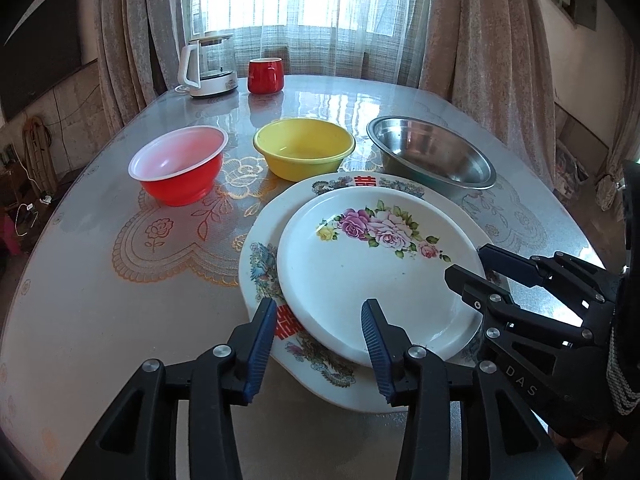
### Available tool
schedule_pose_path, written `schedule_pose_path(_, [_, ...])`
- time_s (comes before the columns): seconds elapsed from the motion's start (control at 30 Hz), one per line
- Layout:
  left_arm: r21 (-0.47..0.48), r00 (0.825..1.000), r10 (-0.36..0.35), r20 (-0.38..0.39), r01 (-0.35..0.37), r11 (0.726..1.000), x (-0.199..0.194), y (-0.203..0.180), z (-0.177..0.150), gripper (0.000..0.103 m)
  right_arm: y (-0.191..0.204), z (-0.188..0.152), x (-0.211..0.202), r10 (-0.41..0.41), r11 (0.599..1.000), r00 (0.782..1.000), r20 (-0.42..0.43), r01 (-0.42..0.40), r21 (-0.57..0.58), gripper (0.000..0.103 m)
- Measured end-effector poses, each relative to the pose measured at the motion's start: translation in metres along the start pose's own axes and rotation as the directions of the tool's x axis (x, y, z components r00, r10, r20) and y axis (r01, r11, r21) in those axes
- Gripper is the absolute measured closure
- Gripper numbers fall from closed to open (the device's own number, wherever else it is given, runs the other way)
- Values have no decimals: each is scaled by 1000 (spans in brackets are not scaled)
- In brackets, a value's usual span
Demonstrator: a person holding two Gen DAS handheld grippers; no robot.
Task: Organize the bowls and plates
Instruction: 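Open the left tool and withdraw it from the floral plate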
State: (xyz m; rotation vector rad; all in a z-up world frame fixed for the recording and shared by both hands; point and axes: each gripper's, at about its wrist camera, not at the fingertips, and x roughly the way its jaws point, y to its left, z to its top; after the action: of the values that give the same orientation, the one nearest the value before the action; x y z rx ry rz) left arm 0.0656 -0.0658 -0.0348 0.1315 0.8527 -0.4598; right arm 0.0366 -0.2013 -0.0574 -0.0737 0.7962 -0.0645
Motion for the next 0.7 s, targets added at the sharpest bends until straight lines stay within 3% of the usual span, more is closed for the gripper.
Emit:
schedule_pose_path(0.43, [-17, 1000, -13, 14, 13, 1000, -4, -1, -3, 48, 5, -5, -2, -18, 999, 1000, 19, 18, -34, 65])
schedule_pose_path(0.7, [-44, 999, -5, 42, 7, 999, -9, 2, -2, 44, -3, -4, -4, 27, 999, 999, 22, -28, 16, 65])
